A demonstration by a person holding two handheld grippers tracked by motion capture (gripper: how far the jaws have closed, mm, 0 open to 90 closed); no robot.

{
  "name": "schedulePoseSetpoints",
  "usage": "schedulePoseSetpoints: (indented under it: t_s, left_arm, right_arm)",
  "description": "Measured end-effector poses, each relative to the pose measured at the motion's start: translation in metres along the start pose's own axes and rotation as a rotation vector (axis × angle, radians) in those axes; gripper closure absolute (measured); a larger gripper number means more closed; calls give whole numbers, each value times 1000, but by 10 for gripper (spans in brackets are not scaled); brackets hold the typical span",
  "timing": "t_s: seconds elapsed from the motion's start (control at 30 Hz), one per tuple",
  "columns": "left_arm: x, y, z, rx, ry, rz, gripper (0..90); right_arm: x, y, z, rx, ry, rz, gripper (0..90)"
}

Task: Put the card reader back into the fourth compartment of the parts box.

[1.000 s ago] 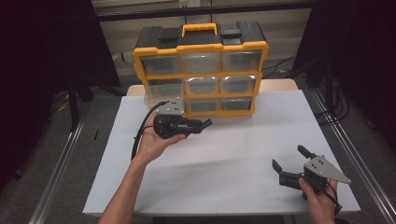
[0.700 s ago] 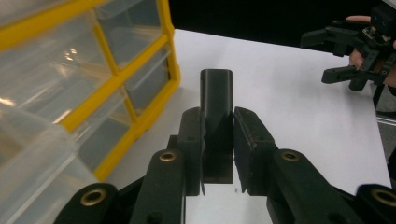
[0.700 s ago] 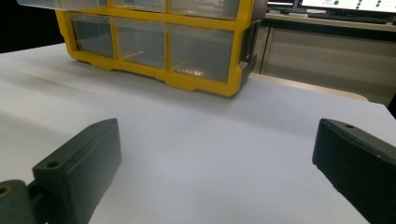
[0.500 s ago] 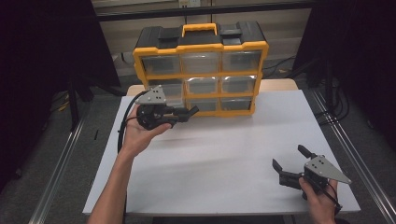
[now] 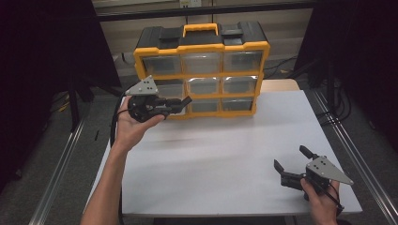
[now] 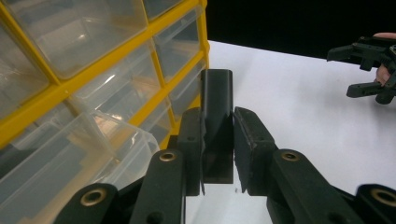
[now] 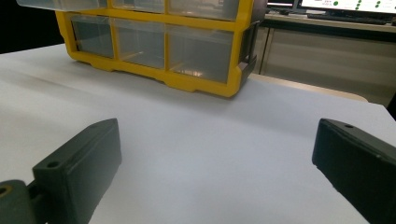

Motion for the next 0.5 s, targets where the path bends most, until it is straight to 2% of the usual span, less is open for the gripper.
schedulePoseSetpoints:
  t_s: [0.3, 0.5]
  left_arm:
    - [-8, 7, -8, 8, 24, -10, 738]
    - [-14, 7, -19, -21, 43, -12, 738]
  right_arm:
    - [0, 0, -1, 1, 2, 0, 14]
    - [-1, 0, -1, 3, 7, 0, 14]
Point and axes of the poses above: each handheld gripper's, and its own axes: x roughly forward along the jaws, y roughly out of its top, z roughly to its right, the point moved 8 cm from there along x, roughly forward along the jaws, and after that the axes turned 5 degrees about z, right-handed, at the moved point
